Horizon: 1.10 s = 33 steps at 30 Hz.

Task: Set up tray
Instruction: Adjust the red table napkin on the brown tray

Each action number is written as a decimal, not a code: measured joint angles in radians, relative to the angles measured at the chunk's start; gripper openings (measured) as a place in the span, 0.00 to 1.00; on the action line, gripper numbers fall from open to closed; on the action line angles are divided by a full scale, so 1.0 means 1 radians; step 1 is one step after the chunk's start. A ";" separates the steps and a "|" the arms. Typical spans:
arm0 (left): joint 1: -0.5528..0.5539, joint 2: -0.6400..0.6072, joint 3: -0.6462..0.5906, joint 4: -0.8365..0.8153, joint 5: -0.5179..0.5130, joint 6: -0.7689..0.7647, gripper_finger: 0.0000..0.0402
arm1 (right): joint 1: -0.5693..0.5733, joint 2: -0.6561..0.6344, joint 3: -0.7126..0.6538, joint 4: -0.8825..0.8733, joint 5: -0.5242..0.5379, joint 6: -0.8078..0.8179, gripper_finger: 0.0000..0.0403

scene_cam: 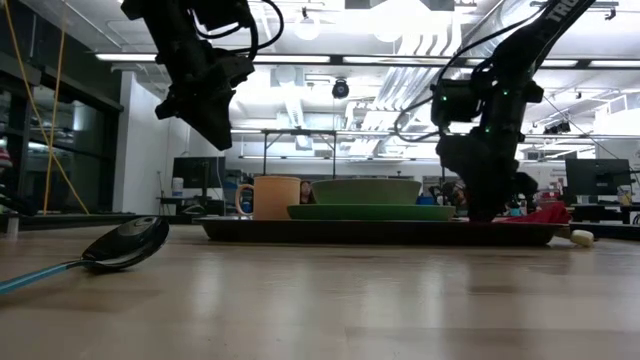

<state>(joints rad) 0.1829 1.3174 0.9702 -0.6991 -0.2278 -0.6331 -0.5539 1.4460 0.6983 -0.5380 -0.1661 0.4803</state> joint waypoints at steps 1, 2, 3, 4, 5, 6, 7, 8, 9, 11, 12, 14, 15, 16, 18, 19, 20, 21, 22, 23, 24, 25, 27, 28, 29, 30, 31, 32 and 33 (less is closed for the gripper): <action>0.000 0.000 0.000 0.000 -0.001 0.000 0.23 | 0.000 0.001 0.000 0.006 0.002 0.004 0.19; 0.000 0.000 0.000 0.000 -0.002 0.000 0.23 | 0.000 0.001 0.000 0.012 0.005 0.010 0.19; 0.000 0.000 0.000 0.000 -0.003 0.000 0.23 | 0.000 0.001 0.000 0.021 0.005 0.012 0.19; 0.000 0.000 0.000 0.000 -0.003 0.000 0.23 | 0.000 0.001 0.000 0.028 0.005 0.013 0.19; 0.000 0.000 0.000 0.000 -0.003 0.000 0.23 | 0.000 0.001 0.000 0.033 0.006 0.013 0.19; 0.000 0.000 0.000 0.000 -0.003 0.000 0.23 | 0.000 0.001 0.000 0.035 0.009 0.014 0.19; 0.000 0.000 0.000 0.000 -0.003 0.000 0.23 | 0.000 0.001 0.000 0.035 0.018 0.014 0.19; 0.000 0.000 0.000 0.000 -0.003 0.000 0.23 | 0.000 0.001 0.000 0.034 0.030 0.014 0.19; 0.000 0.000 0.000 0.001 -0.002 0.000 0.23 | 0.000 0.001 0.000 0.034 0.037 0.014 0.19; 0.000 0.000 0.000 0.001 -0.002 0.000 0.23 | 0.000 0.001 0.000 0.035 0.048 0.014 0.19; 0.000 0.000 0.000 0.001 -0.002 0.000 0.23 | 0.000 0.001 0.000 0.037 0.055 0.013 0.19; 0.000 0.000 0.000 0.002 -0.002 0.000 0.23 | 0.000 0.001 0.000 0.039 0.072 0.013 0.19; 0.000 0.000 0.000 0.002 -0.002 0.000 0.23 | 0.000 0.001 0.000 0.039 0.076 0.013 0.19; 0.000 0.000 0.000 0.002 -0.002 0.000 0.23 | 0.000 0.001 0.000 0.040 0.081 0.014 0.19; 0.000 0.000 0.000 0.002 -0.002 0.000 0.23 | 0.000 0.003 0.000 0.046 0.079 0.014 0.19; 0.000 0.000 0.000 0.002 -0.002 0.000 0.23 | 0.000 0.008 0.000 0.053 0.074 0.014 0.19; 0.000 0.000 0.000 0.002 -0.002 0.000 0.23 | 0.000 0.013 0.000 0.058 0.067 0.016 0.19; 0.000 0.000 0.000 0.002 -0.002 0.000 0.23 | 0.000 0.021 0.000 0.062 0.060 0.018 0.19; 0.000 0.000 0.000 0.002 -0.002 0.000 0.23 | 0.001 0.030 0.000 0.067 0.052 0.018 0.19; 0.000 0.000 0.000 0.003 -0.002 0.000 0.23 | 0.001 0.040 0.000 0.070 0.048 0.018 0.19; 0.000 0.000 0.000 0.002 -0.002 0.000 0.23 | 0.001 0.050 0.001 0.072 0.048 0.018 0.19; 0.000 0.000 0.000 0.002 -0.002 0.000 0.23 | 0.001 0.058 0.004 0.072 0.048 0.017 0.19; 0.000 0.000 0.000 0.003 -0.002 0.000 0.23 | 0.001 0.073 0.006 0.073 0.045 0.018 0.19; 0.000 0.000 0.000 0.003 -0.002 0.000 0.23 | 0.000 0.078 0.005 0.073 0.045 0.018 0.19; 0.000 0.000 0.000 0.004 -0.002 0.000 0.23 | 0.001 0.081 0.005 0.073 0.050 0.018 0.19; 0.000 0.000 0.000 0.006 -0.001 0.000 0.23 | 0.001 0.082 0.005 0.074 0.054 0.018 0.19; 0.000 0.000 0.000 0.007 -0.001 0.000 0.23 | 0.001 0.083 0.005 0.074 0.061 0.018 0.19; 0.000 0.000 0.000 0.011 -0.001 0.000 0.23 | 0.001 0.083 0.004 0.074 0.070 0.018 0.19; 0.000 0.000 0.000 0.016 0.001 0.000 0.23 | 0.001 0.083 0.004 0.073 0.081 0.022 0.19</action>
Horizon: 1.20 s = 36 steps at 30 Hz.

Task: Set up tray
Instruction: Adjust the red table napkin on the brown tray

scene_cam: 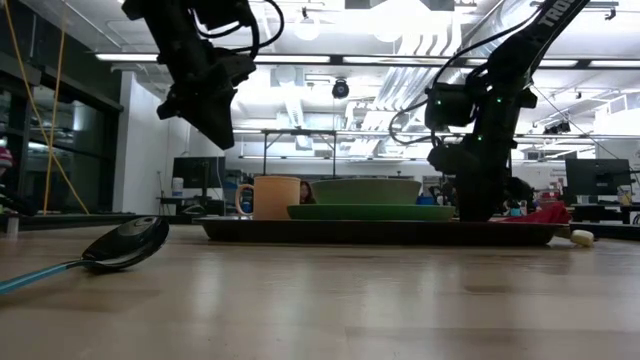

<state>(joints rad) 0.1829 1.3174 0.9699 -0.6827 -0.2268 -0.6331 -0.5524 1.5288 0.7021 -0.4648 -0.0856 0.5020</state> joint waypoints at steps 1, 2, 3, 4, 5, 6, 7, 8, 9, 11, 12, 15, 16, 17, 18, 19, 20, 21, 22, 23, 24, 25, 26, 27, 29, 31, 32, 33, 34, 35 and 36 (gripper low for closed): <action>0.000 0.000 0.000 0.005 0.001 0.000 0.23 | 0.000 0.000 0.000 -0.001 0.006 0.010 0.19; 0.000 0.000 0.000 0.009 0.001 0.000 0.23 | -0.002 0.000 0.000 -0.003 0.008 0.020 0.19; 0.000 0.000 0.000 0.011 0.001 0.000 0.23 | -0.003 0.001 0.000 -0.003 0.008 0.025 0.19; 0.000 0.000 0.000 0.010 0.001 0.000 0.23 | -0.003 0.001 -0.001 -0.002 0.010 0.033 0.19; 0.000 0.000 0.000 0.010 0.001 0.000 0.23 | -0.003 0.001 -0.001 -0.002 0.010 0.039 0.19; 0.000 0.000 0.000 0.010 0.001 0.001 0.23 | -0.003 0.001 -0.001 -0.001 0.011 0.041 0.19; 0.000 0.000 0.000 0.010 0.000 0.002 0.23 | -0.002 0.001 -0.002 -0.001 0.014 0.041 0.19; 0.000 0.000 0.000 0.010 0.001 0.005 0.23 | -0.002 0.001 -0.002 -0.001 0.017 0.043 0.19; 0.000 0.000 0.000 0.010 0.000 0.005 0.23 | -0.002 0.002 -0.002 -0.002 0.019 0.047 0.19; 0.000 0.000 0.000 0.010 0.000 0.005 0.23 | -0.002 0.002 -0.002 -0.002 0.026 0.060 0.19; 0.000 0.000 0.000 0.010 0.000 0.006 0.23 | -0.002 0.002 -0.002 -0.001 0.030 0.066 0.19; 0.000 0.000 0.000 0.010 0.000 0.008 0.23 | -0.002 0.002 -0.002 -0.001 0.037 0.072 0.19; 0.000 0.000 0.000 0.010 0.000 0.008 0.23 | -0.002 0.002 -0.003 -0.001 0.041 0.078 0.19; 0.000 0.000 0.000 0.010 0.000 0.008 0.23 | -0.002 0.002 -0.003 -0.001 0.045 0.084 0.19; 0.000 0.000 0.000 0.010 0.000 0.008 0.23 | -0.002 0.002 -0.003 -0.001 0.047 0.088 0.19; 0.000 0.000 0.000 0.010 0.000 0.008 0.23 | -0.003 0.002 -0.003 -0.001 0.047 0.093 0.19; 0.000 0.000 0.000 0.010 0.000 0.008 0.23 | -0.003 0.002 -0.003 -0.002 0.048 0.096 0.19; 0.000 0.000 0.000 0.010 0.000 0.008 0.23 | -0.003 0.002 -0.003 -0.003 0.049 0.100 0.19; 0.000 0.000 0.000 0.010 0.000 0.008 0.23 | -0.003 0.003 -0.003 -0.005 0.051 0.101 0.19; 0.000 0.000 0.000 0.010 0.000 0.008 0.23 | -0.003 0.003 -0.003 -0.007 0.051 0.102 0.19; 0.000 0.000 0.000 0.010 0.000 0.008 0.23 | -0.003 0.003 -0.003 -0.009 0.051 0.105 0.19; 0.000 0.000 0.000 0.010 0.000 0.008 0.23 | -0.003 0.003 -0.003 -0.011 0.052 0.110 0.19; 0.000 0.000 0.000 0.010 0.000 0.008 0.23 | -0.003 0.003 -0.003 -0.015 0.052 0.117 0.19; 0.000 0.000 0.000 0.010 0.000 0.008 0.23 | -0.003 0.003 -0.003 -0.018 0.053 0.124 0.19; 0.000 0.000 0.000 0.010 0.000 0.008 0.23 | -0.003 0.003 -0.003 -0.020 0.055 0.127 0.19; 0.000 0.000 0.000 0.009 0.000 0.011 0.23 | -0.003 0.003 -0.003 -0.022 0.055 0.131 0.19; 0.000 0.000 0.000 0.009 -0.001 0.018 0.23 | -0.003 0.003 -0.003 -0.023 0.055 0.140 0.19; 0.000 0.000 0.000 0.010 -0.001 0.021 0.23 | -0.003 0.003 -0.003 -0.024 0.056 0.150 0.19; 0.000 0.000 0.000 0.009 -0.001 0.024 0.23 | -0.003 0.003 -0.003 -0.025 0.056 0.154 0.19; 0.000 0.000 0.000 0.009 -0.001 0.025 0.23 | -0.003 0.003 -0.003 -0.026 0.056 0.156 0.19; 0.000 0.000 0.000 0.009 -0.001 0.025 0.23 | -0.003 0.003 -0.003 -0.027 0.056 0.157 0.19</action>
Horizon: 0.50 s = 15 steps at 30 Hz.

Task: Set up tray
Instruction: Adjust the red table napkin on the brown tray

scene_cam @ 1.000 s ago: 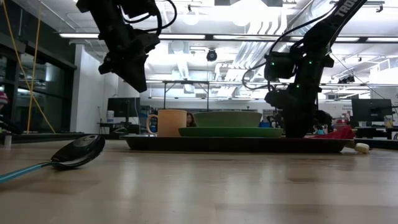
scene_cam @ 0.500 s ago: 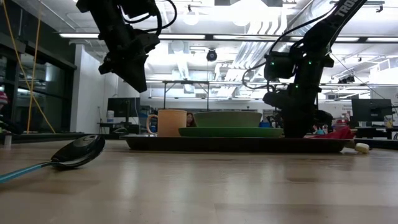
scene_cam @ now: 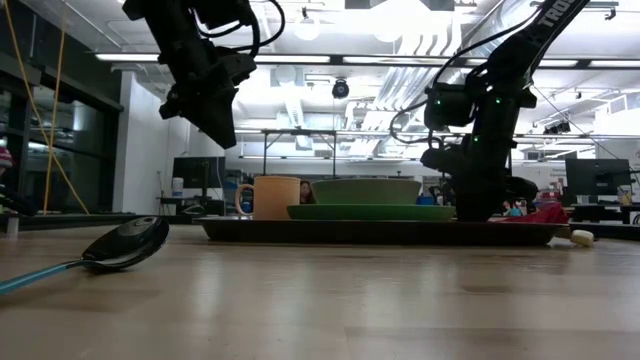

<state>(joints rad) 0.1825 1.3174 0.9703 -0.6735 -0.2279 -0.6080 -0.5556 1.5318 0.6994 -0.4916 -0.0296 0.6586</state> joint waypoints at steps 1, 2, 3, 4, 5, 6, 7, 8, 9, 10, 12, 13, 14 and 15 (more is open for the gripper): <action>0.000 0.000 0.000 0.000 -0.001 0.001 0.23 | 0.000 0.000 0.000 -0.001 0.000 0.005 0.19; 0.000 0.000 0.000 0.000 -0.003 0.002 0.23 | 0.002 0.000 0.000 -0.001 0.000 0.019 0.19; 0.000 0.000 0.000 0.000 -0.003 0.002 0.23 | 0.005 0.000 0.000 -0.001 0.003 0.033 0.19; 0.000 0.000 0.000 0.000 -0.003 0.002 0.23 | 0.009 0.000 0.000 -0.001 0.006 0.042 0.19; 0.000 0.000 0.000 0.000 -0.003 0.002 0.23 | 0.012 0.000 0.000 -0.001 0.009 0.047 0.19; 0.000 0.000 0.000 0.000 -0.003 0.002 0.23 | 0.015 0.000 0.000 -0.001 0.011 0.048 0.19; 0.000 0.000 0.000 0.000 -0.003 0.002 0.23 | 0.018 0.000 0.000 -0.002 0.012 0.048 0.19; 0.000 0.000 0.000 0.000 -0.003 0.005 0.23 | 0.021 0.000 0.000 -0.002 0.014 0.052 0.19; 0.000 0.000 0.000 0.000 -0.003 0.009 0.23 | 0.023 0.000 0.000 -0.002 0.016 0.064 0.19; 0.000 0.000 0.000 0.000 -0.003 0.011 0.23 | 0.024 0.000 0.000 -0.002 0.017 0.077 0.19; 0.000 0.000 0.000 0.000 -0.003 0.011 0.23 | 0.026 0.000 0.000 -0.002 0.017 0.094 0.19; 0.000 0.000 0.000 0.000 -0.003 0.012 0.23 | 0.026 0.000 0.000 -0.002 0.020 0.100 0.19; 0.000 0.000 0.000 0.000 -0.003 0.012 0.23 | 0.026 0.000 0.000 -0.003 0.023 0.102 0.19; 0.000 0.000 0.000 0.000 -0.003 0.013 0.23 | 0.026 0.000 0.000 -0.003 0.025 0.104 0.19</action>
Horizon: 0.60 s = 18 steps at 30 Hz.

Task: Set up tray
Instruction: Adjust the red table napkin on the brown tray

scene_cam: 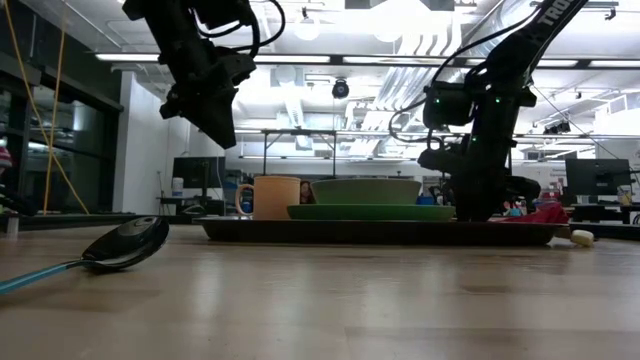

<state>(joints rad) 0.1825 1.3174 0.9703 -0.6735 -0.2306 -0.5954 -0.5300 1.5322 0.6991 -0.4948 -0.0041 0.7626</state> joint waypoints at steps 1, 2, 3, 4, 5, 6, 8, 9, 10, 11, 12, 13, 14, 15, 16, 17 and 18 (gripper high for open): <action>0.000 0.000 0.000 0.000 0.000 0.000 0.23 | 0.000 0.000 0.000 -0.001 0.002 0.001 0.19; 0.000 0.000 0.000 0.000 0.000 0.000 0.23 | 0.000 0.000 0.000 -0.001 0.004 0.004 0.19; 0.000 0.000 0.000 0.000 0.000 0.000 0.23 | 0.000 0.000 0.000 -0.001 0.008 0.014 0.19; 0.000 0.000 0.000 0.000 0.000 0.000 0.23 | 0.000 0.000 0.000 -0.001 0.011 0.023 0.19; 0.000 0.000 0.000 0.000 0.002 0.000 0.23 | 0.000 0.000 -0.001 -0.001 0.012 0.025 0.19; 0.000 0.000 0.000 0.000 0.008 0.000 0.23 | 0.000 0.000 0.000 -0.001 0.012 0.026 0.19; 0.000 0.000 0.000 -0.001 0.015 0.000 0.23 | 0.001 0.000 -0.001 -0.001 0.015 0.029 0.19; 0.000 0.000 0.000 -0.001 0.015 0.000 0.23 | 0.001 0.000 -0.001 -0.001 0.017 0.040 0.19; 0.000 0.000 0.000 0.000 0.015 0.000 0.23 | 0.001 0.000 -0.001 0.000 0.018 0.048 0.19; 0.000 0.000 0.000 0.000 0.015 0.000 0.23 | 0.001 0.000 -0.001 0.000 0.019 0.052 0.19; 0.000 0.000 0.000 -0.001 0.015 0.000 0.23 | 0.001 0.000 -0.001 0.000 0.021 0.058 0.19; 0.000 0.000 0.000 0.000 0.018 0.000 0.23 | 0.001 0.000 -0.001 0.000 0.022 0.068 0.19; 0.000 0.000 0.000 0.000 0.021 0.000 0.23 | 0.001 0.000 -0.001 0.000 0.023 0.071 0.19; 0.000 0.000 0.000 -0.001 0.027 0.000 0.23 | 0.001 0.000 -0.001 0.000 0.023 0.072 0.19; 0.000 0.000 0.000 0.000 0.032 0.000 0.23 | 0.001 0.000 -0.001 0.000 0.023 0.075 0.19; 0.000 0.000 0.000 0.000 0.034 0.000 0.23 | 0.001 0.000 -0.001 0.000 0.024 0.085 0.19; 0.000 0.000 0.000 0.000 0.034 0.000 0.23 | 0.001 0.000 -0.001 0.000 0.025 0.096 0.19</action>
<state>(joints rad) 0.1825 1.3174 0.9703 -0.6739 -0.1967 -0.5953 -0.5289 1.5326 0.6983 -0.4946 0.0210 0.8586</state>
